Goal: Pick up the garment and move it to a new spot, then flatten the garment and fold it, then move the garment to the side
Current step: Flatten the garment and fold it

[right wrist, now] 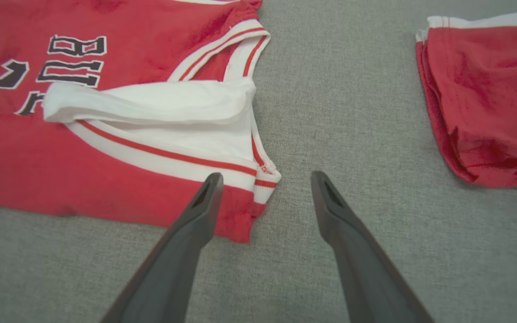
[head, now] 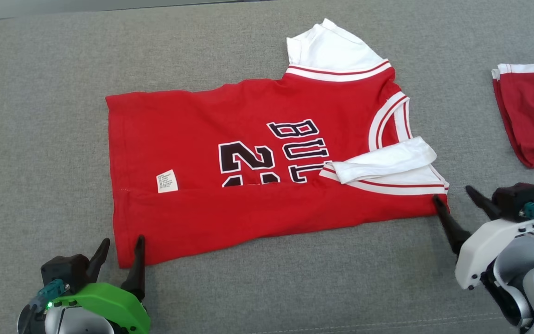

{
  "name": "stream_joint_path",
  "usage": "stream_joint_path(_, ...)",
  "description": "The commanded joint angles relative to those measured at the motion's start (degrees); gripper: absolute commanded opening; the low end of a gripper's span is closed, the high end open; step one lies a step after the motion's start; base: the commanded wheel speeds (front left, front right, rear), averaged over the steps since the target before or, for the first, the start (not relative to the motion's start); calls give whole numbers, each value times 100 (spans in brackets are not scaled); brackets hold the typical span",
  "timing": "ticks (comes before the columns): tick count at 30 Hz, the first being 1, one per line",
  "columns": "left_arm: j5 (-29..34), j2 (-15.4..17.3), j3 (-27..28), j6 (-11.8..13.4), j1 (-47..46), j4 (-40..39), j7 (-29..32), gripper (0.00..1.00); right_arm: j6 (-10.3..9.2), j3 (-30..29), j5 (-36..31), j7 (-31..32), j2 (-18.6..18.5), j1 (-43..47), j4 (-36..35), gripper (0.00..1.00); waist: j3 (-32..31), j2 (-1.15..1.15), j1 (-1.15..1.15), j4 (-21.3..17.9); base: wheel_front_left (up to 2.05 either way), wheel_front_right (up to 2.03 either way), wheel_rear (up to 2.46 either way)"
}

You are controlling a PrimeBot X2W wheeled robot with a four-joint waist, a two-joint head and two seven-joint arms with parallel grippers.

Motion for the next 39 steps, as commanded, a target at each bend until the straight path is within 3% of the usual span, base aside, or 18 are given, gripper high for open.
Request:
stream_joint_path(1,31,11,-2,-35,-74,66,-30,100,-3,86,26,15,47,-22,73,100,19,0,0,27,0,0,0)
stream_joint_path(18,-194,-150,-328,-409,-544,1157,355,100,-4,361,390,80,362,-524,1376,100,-58,0,0,208,0,0,0)
stream_joint_path(19,-207,-165,-351,-439,-581,1194,396,77,-4,403,446,110,365,-546,1421,92,-62,0,0,210,0,0,0)
stream_joint_path(20,-227,-176,-379,-478,-611,1224,420,34,-2,434,510,122,370,-574,1466,40,-67,0,0,208,0,0,0)
stream_joint_path(21,-268,-193,-413,-537,-628,1249,476,0,-2,486,609,128,384,-599,1490,0,-74,0,0,205,0,0,0)
stream_joint_path(25,-473,-136,-374,-688,-613,1193,614,0,-2,736,1113,145,262,-609,1429,0,-138,0,0,182,0,0,0)
stream_joint_path(28,-626,90,-226,-726,-489,1001,774,0,-4,693,1771,231,-77,-464,1124,0,-245,0,0,172,0,0,0)
stream_joint_path(32,-783,251,-209,-754,-270,646,1040,0,-8,628,2109,406,-445,-269,793,0,-289,0,0,123,0,0,0)
stream_joint_path(39,-1079,536,-158,-493,584,-411,1594,0,-8,422,2295,797,-914,340,232,0,-206,0,0,22,0,0,0)
